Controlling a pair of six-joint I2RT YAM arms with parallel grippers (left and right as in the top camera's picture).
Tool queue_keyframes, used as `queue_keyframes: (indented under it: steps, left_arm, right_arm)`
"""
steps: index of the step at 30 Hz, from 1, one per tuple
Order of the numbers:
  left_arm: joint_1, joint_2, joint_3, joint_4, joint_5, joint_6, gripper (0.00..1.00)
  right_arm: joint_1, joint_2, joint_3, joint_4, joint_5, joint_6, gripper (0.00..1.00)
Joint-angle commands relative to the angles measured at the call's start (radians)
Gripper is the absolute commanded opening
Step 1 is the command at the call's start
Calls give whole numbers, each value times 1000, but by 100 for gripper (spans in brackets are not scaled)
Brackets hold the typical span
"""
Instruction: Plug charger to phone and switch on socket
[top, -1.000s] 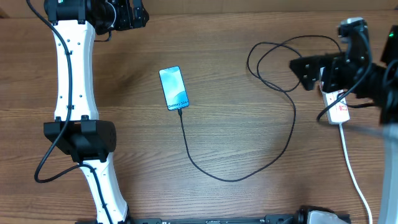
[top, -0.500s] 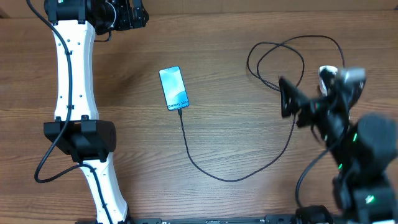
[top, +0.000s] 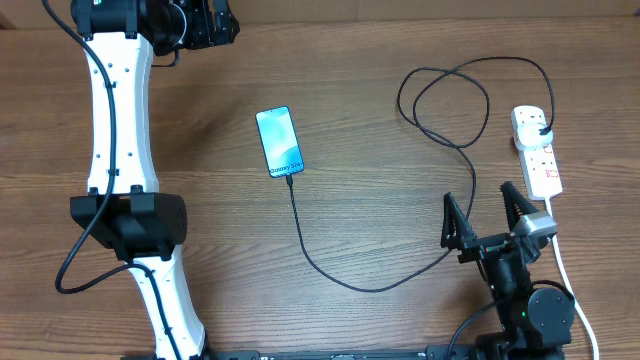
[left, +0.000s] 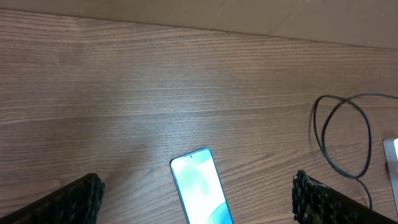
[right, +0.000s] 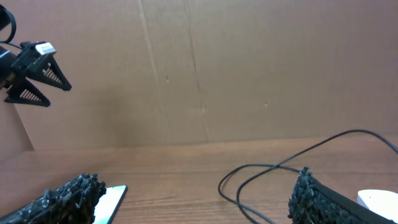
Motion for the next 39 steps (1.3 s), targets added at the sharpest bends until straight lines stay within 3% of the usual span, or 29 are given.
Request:
queue_keyframes:
  steps: [1, 6, 13, 39]
  left_arm:
    - [-2, 6, 3, 2, -3, 11, 100]
    - [-2, 5, 3, 2, -3, 11, 100]
    - [-2, 5, 3, 2, -3, 11, 99]
    - [-2, 5, 3, 2, -3, 11, 100]
  right_arm:
    - [3, -55, -41, 13, 19, 8, 100]
    - [3, -95, -109, 42, 24, 8, 100]
    - [3, -94, -108, -47, 24, 8, 100]
    - [3, -94, -108, -122, 24, 8, 100]
